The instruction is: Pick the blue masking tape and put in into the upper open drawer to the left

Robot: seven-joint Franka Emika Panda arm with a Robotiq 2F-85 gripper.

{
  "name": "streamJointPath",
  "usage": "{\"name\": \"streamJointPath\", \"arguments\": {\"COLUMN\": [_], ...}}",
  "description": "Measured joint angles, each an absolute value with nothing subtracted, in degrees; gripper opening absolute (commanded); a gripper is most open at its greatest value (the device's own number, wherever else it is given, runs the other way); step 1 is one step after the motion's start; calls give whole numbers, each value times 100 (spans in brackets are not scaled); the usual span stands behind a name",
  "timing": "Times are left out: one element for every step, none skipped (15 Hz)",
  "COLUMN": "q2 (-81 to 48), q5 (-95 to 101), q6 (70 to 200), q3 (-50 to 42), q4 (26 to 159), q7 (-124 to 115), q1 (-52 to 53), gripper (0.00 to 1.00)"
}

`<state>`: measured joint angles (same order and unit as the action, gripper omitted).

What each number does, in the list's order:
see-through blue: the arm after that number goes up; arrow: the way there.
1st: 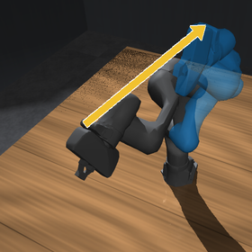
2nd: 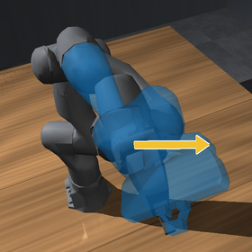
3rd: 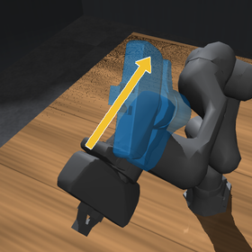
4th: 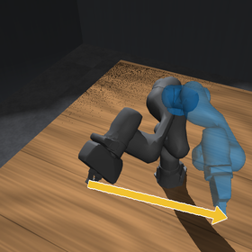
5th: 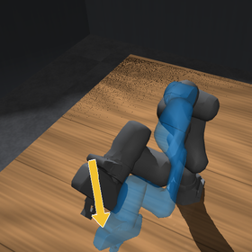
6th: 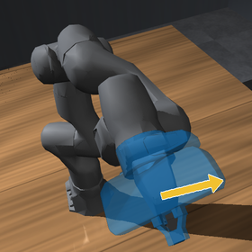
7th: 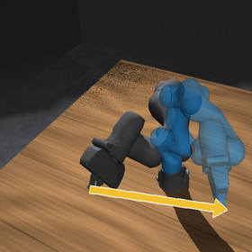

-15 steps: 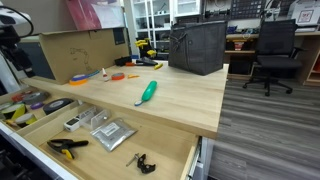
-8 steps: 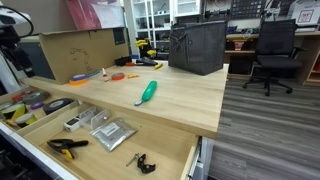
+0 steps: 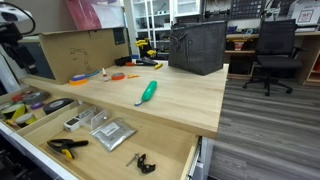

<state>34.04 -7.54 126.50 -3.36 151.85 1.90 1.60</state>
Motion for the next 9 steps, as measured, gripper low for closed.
{"name": "streamJointPath", "arguments": {"q2": [3304,3177,3030,2852,2654,2440,2215,1982,1745], "q5": [-745,-739,-731,-723,-708,-695,-682,-667,-650], "q6": [12706,12756,12790,12809,12815,12815,12815,12816,12816], "q3": [-278,-214,-149,-79,-9,59,126,193,254], "q4": [15068,14927,14771,14595,14414,14230,14050,13870,13689], "q7": [185,179,168,132,56,-41,-140,-253,-359], "q1": [160,161,164,165,168,169,171,171,172], "gripper": [100,100,100,100,100,100,100,100,100]}}
